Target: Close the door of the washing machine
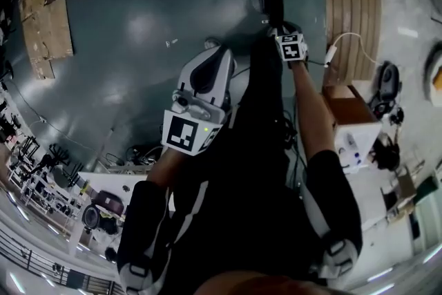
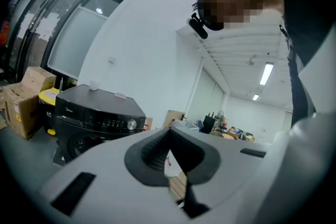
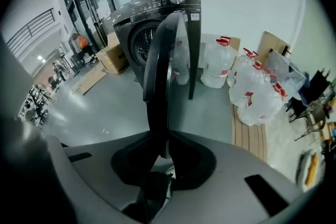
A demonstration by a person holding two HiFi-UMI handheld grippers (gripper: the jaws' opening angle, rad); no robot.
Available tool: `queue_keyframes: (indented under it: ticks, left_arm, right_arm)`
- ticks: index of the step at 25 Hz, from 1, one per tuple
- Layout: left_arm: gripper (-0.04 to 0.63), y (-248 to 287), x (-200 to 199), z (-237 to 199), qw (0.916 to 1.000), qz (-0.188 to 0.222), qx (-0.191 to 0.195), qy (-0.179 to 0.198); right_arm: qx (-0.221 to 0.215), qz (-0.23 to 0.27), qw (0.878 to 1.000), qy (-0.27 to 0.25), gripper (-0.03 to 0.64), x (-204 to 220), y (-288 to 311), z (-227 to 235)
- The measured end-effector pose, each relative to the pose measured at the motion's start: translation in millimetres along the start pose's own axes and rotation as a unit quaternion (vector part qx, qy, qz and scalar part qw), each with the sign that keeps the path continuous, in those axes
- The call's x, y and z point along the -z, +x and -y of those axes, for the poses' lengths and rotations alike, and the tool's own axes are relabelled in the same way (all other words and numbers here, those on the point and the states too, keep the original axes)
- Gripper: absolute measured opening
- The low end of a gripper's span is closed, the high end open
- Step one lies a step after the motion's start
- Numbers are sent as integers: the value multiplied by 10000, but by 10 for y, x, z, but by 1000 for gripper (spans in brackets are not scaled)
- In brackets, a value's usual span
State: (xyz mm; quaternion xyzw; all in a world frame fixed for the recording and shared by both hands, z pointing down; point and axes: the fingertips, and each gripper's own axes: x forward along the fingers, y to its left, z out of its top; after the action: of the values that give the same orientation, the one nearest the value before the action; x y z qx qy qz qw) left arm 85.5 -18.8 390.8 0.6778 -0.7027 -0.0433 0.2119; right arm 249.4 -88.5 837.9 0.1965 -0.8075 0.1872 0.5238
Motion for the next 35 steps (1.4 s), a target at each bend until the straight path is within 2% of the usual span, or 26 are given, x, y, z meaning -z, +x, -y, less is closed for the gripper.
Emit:
queue_keyframes:
  ticks: [11, 17, 24, 35]
  left_arm:
    - [5, -908, 59, -907, 9995, 174, -238, -64]
    - [5, -1242, -27, -1409, 9986, 330, -403, -124]
    - [6, -1429, -109, -1830, 9964, 475, -658, -261]
    - [5, -1255, -324, -2552, 9892, 642, -1268, -359]
  right_arm:
    - [7, 158, 9978, 645, 55, -277, 318, -1069]
    - [294, 260, 9951, 912, 58, -536, 536, -1435]
    - [218, 266, 9922, 1200, 60, -856, 716, -1902]
    - [55, 269, 9907, 1333, 66, -1383, 1037, -2420]
